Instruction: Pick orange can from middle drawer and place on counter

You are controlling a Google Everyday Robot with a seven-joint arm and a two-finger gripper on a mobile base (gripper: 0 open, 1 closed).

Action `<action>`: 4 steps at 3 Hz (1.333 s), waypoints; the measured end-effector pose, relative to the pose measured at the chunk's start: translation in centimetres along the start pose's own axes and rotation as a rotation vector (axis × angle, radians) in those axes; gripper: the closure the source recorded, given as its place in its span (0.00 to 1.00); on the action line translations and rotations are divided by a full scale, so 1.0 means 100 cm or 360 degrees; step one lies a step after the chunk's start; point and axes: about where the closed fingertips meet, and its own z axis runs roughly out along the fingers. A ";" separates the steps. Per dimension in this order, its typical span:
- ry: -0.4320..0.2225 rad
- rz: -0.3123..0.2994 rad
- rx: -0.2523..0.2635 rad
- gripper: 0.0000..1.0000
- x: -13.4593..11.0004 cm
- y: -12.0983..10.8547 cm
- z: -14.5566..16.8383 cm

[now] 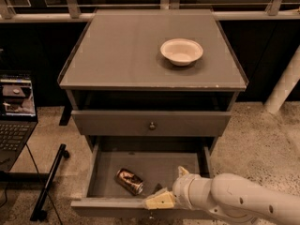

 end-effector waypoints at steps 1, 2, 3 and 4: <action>0.0004 0.0038 0.0027 0.00 0.012 0.000 0.011; -0.0044 0.0011 0.0051 0.00 0.012 -0.008 0.042; -0.0089 -0.0018 0.0025 0.00 0.006 -0.017 0.082; -0.0072 -0.0045 -0.0051 0.00 -0.007 -0.020 0.141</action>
Offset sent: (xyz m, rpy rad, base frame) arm 0.0461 0.0306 -0.0750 0.0177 -0.0693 -0.0505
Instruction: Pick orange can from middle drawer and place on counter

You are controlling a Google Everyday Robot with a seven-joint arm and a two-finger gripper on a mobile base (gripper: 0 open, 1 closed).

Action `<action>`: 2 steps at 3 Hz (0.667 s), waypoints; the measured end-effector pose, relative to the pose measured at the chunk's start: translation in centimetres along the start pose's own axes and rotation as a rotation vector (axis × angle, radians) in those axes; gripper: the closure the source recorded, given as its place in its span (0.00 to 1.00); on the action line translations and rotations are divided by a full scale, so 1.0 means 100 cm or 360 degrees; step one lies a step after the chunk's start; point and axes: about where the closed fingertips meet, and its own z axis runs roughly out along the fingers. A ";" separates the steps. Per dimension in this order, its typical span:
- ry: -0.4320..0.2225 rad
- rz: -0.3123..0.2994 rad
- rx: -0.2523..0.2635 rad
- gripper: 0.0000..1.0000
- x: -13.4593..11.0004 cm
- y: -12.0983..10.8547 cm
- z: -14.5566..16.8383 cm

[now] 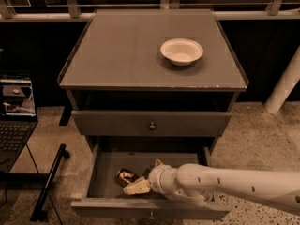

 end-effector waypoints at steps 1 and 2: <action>0.0004 -0.0009 -0.0010 0.00 -0.002 0.002 0.004; 0.0004 0.0030 0.0054 0.00 0.008 0.002 0.008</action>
Offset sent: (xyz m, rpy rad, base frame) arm -0.0078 -0.0032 -0.0291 -0.0367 0.0050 -0.1321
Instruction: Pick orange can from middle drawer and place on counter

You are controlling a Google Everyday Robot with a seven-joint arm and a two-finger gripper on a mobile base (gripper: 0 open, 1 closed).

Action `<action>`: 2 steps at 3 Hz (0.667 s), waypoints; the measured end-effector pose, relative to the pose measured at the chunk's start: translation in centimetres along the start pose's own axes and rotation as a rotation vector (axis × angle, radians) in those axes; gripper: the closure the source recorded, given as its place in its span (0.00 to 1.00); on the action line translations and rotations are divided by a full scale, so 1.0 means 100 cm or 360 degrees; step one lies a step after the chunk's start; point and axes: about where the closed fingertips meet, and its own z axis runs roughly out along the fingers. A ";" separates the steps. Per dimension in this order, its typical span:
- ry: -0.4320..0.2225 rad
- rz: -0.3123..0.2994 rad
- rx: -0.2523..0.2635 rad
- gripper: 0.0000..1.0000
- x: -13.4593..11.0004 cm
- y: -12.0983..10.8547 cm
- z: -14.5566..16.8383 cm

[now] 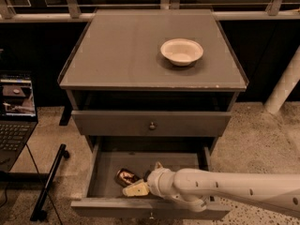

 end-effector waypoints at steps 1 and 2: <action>-0.0032 0.0007 0.0036 0.00 0.003 -0.001 0.028; -0.0062 -0.0011 0.0024 0.00 -0.003 -0.003 0.059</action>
Offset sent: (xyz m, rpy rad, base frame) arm 0.0600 0.0591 -0.0560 0.0289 -0.0655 -0.0055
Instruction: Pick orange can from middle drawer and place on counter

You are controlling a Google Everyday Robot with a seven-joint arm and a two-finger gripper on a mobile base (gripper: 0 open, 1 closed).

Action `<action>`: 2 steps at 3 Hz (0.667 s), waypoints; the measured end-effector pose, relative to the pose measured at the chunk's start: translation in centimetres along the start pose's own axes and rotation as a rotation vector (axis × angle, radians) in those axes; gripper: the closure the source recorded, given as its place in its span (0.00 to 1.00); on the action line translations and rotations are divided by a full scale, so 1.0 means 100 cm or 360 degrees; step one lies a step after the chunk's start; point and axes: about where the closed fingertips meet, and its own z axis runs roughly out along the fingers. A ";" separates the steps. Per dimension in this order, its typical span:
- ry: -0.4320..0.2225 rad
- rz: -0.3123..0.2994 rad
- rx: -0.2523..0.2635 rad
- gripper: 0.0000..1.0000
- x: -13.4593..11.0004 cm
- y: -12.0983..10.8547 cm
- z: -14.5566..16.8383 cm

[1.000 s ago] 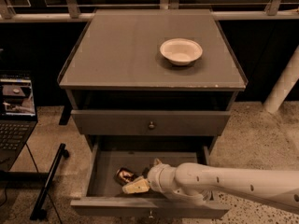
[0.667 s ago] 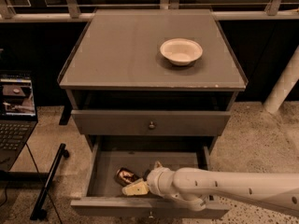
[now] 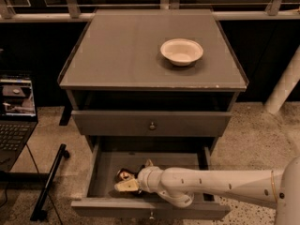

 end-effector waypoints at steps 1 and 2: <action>-0.0020 -0.0011 -0.0012 0.00 -0.004 0.000 0.025; -0.0012 -0.0022 0.0000 0.00 -0.002 -0.001 0.042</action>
Offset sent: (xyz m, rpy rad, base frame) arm 0.0338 0.0335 -0.0383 -0.0180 -0.0200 0.0038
